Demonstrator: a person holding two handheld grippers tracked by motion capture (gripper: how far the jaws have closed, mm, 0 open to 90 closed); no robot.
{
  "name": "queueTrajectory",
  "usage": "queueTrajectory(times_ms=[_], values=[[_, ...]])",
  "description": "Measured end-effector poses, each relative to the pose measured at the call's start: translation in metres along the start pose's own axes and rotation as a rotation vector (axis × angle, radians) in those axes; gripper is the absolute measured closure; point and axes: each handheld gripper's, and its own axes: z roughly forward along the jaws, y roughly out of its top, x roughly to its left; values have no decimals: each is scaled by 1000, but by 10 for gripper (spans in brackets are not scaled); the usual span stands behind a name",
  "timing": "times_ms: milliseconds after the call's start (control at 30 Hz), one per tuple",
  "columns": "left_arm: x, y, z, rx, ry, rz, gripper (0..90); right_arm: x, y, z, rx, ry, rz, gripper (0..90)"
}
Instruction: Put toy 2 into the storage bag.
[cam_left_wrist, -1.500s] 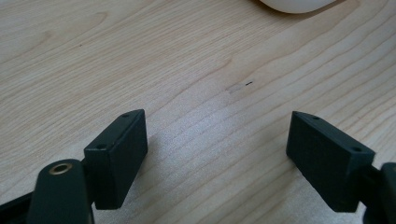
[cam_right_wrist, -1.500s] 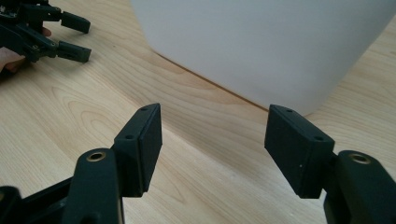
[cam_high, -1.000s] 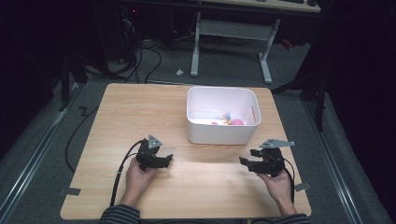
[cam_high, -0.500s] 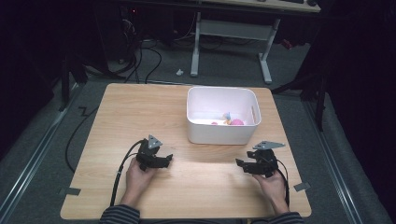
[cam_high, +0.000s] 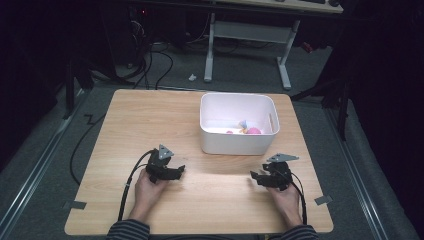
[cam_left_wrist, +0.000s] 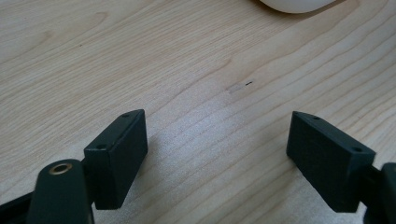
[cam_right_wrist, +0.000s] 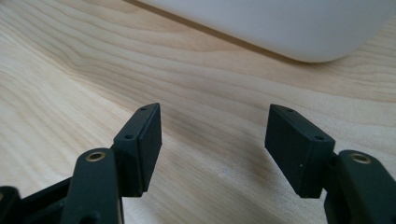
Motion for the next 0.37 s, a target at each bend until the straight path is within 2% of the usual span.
queueTrajectory(times_ms=[67, 167, 200, 367], values=[[0, 0, 0, 0, 1, 2, 207, 1, -3, 5, 3, -25, -22, 360], [0, 0, 0, 0, 2, 2, 206, 5, -9, 8, -47, -65, -62, 344], [0, 0, 0, 0, 2, 1, 206, 6, -11, 9, -69, -69, -59, 341], [0, 0, 0, -1, 2, 0, 207, 5, -11, 9, -68, -74, -56, 319]])
